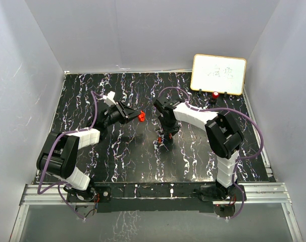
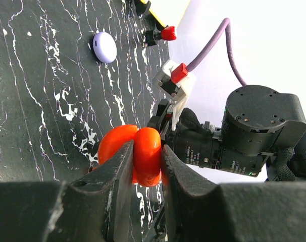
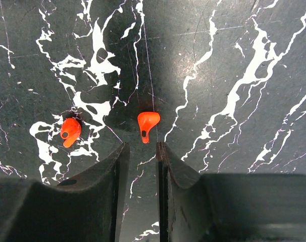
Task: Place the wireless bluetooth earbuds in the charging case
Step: Pick up the earbud from the center of the board.
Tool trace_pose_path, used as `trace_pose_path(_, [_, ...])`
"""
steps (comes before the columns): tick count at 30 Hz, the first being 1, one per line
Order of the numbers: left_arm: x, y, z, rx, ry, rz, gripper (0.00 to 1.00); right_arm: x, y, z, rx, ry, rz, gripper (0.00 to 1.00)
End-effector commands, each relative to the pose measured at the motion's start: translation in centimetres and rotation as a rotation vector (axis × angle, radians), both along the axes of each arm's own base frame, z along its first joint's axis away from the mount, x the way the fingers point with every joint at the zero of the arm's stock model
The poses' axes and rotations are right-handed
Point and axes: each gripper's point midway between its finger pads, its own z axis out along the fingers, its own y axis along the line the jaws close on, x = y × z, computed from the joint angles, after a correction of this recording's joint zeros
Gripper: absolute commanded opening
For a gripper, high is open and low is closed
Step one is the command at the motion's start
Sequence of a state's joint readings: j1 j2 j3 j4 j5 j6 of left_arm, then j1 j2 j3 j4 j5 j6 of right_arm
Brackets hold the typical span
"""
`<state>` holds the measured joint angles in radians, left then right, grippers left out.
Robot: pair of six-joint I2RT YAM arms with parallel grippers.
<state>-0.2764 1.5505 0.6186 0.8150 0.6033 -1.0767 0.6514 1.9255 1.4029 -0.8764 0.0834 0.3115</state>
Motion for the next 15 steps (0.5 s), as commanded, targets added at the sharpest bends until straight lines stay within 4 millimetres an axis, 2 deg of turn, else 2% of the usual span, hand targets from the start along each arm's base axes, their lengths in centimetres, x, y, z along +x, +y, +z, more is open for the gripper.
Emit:
trace_pose_path(1, [-0.20,0.06,0.36,-0.015,-0.018,-0.016,0.00,1.67,0.53,0.77,0.010,-0.048,-0.002,0.25])
trace_pose_path(15, [-0.19,0.24,0.13,-0.021,-0.013,-0.015,0.00,1.90,0.62,0.16,0.000,-0.043,-0.001,0.21])
